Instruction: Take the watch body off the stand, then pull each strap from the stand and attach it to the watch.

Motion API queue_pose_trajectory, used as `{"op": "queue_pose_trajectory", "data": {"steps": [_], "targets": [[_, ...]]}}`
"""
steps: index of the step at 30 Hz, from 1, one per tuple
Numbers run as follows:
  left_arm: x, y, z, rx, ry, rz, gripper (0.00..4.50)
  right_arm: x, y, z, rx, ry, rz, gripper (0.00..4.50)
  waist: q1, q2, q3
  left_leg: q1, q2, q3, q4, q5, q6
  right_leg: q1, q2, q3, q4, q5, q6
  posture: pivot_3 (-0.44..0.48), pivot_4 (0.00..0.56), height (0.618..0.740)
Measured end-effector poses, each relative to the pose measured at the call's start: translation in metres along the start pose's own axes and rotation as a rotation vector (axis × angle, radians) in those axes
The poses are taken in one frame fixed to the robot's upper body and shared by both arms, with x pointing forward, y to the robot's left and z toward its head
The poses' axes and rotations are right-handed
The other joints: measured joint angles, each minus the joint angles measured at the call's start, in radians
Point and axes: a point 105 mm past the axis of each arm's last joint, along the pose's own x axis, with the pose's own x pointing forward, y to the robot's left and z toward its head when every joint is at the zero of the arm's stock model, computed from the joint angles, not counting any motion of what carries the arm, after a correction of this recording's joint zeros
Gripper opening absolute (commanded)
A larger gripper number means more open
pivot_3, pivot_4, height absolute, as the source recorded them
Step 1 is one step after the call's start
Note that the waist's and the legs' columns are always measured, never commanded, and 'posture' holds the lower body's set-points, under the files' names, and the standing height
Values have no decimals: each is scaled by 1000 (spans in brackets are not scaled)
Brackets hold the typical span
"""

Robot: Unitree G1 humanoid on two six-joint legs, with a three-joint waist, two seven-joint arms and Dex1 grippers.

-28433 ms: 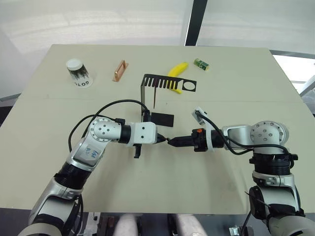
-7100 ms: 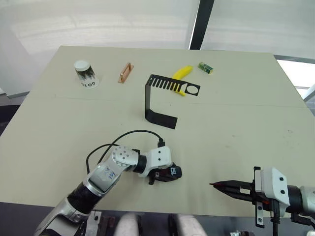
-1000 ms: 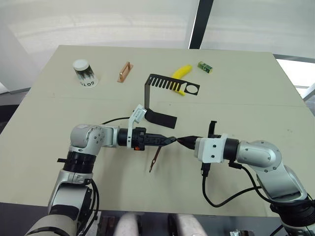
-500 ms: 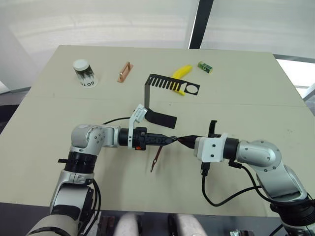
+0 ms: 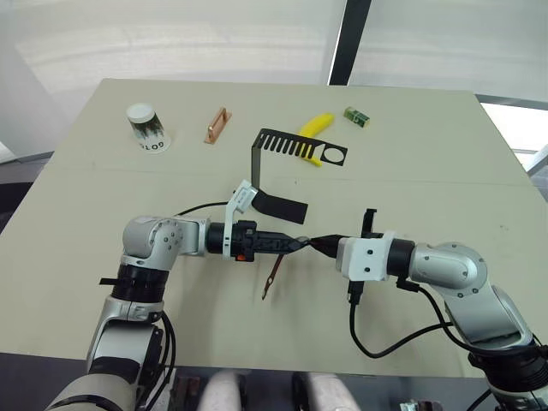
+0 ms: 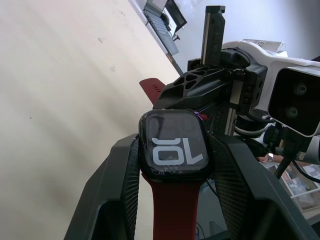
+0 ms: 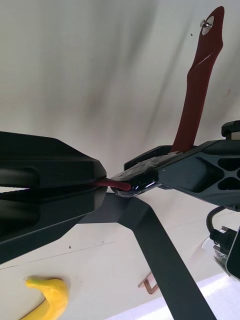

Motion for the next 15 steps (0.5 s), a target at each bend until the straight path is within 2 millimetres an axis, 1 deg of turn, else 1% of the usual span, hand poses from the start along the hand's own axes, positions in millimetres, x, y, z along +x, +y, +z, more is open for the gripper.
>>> {"op": "queue_pose_trajectory", "data": {"steps": [15], "targets": [[0, 0, 0, 0, -2, -2, 1611, 0, 0, 0, 1, 1, 0, 0, 0, 0, 0, 0, 0, 0, 0, 0, 0, 0, 0, 0, 0, 0, 0, 0, 150, 740]]}}
